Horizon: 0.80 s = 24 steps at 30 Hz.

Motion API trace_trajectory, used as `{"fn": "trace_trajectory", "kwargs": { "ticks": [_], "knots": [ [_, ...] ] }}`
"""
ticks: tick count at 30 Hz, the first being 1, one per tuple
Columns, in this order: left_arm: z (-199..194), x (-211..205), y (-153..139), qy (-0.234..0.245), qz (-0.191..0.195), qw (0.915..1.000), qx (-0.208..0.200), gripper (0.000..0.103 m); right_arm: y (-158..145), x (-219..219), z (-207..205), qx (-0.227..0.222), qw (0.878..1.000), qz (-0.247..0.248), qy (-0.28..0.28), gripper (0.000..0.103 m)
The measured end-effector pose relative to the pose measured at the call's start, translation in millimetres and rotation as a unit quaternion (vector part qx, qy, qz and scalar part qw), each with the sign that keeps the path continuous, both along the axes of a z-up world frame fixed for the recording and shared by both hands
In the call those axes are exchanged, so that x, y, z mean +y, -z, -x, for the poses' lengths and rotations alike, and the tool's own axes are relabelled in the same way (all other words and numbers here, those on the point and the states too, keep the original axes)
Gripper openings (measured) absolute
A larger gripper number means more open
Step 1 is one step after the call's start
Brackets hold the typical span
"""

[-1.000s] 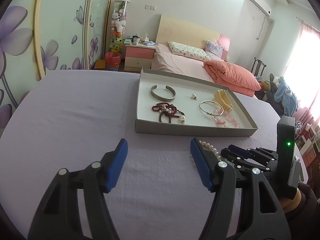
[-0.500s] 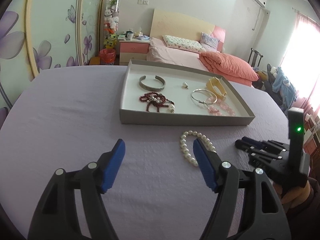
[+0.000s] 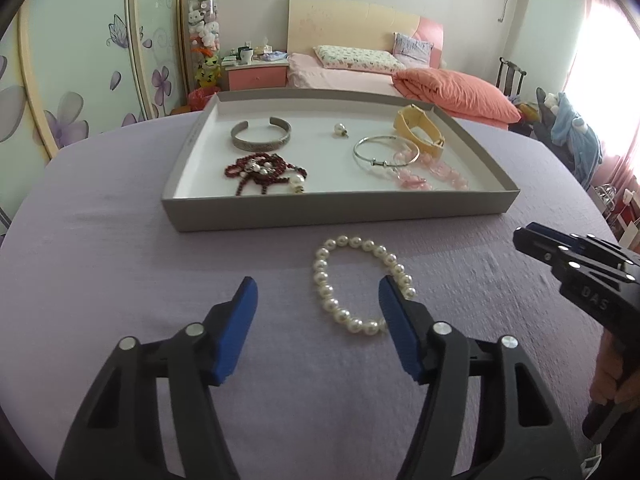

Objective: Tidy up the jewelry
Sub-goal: 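Grasp the pearl bracelet with the left gripper while the right holds the ring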

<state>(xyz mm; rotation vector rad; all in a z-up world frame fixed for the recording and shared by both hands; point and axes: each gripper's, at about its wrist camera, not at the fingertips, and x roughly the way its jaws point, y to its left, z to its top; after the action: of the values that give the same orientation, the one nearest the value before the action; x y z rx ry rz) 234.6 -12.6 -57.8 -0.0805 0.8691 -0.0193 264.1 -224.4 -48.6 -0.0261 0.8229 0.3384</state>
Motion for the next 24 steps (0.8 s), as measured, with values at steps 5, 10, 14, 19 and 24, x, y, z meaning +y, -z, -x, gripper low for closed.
{"fn": "trace_trajectory", "kwargs": {
  "ticks": [5,10,14,19,24],
  "knots": [
    [-10,-9,7,-0.006,-0.005,0.9999,0.011,0.049,-1,-4,1,-0.002,1.0,-0.002,0.001,0.022],
    [-18,-14,14,-0.009,-0.004,0.9997,0.024,0.038,-2,-6,2,-0.005,1.0,-0.002,-0.001,0.022],
    [-19,-18,16,-0.011,-0.014,0.9995,0.025,0.026,-2,-7,3,-0.006,1.0,-0.004,0.0,0.022],
    [-20,-18,16,-0.014,-0.032,0.9991,0.024,0.01,-2,-8,3,-0.005,1.0,-0.005,0.0,0.022],
    [-12,-20,16,0.0,-0.051,0.9985,0.019,0.009,-4,-10,3,-0.008,1.0,-0.006,-0.001,0.022]
  ]
}}
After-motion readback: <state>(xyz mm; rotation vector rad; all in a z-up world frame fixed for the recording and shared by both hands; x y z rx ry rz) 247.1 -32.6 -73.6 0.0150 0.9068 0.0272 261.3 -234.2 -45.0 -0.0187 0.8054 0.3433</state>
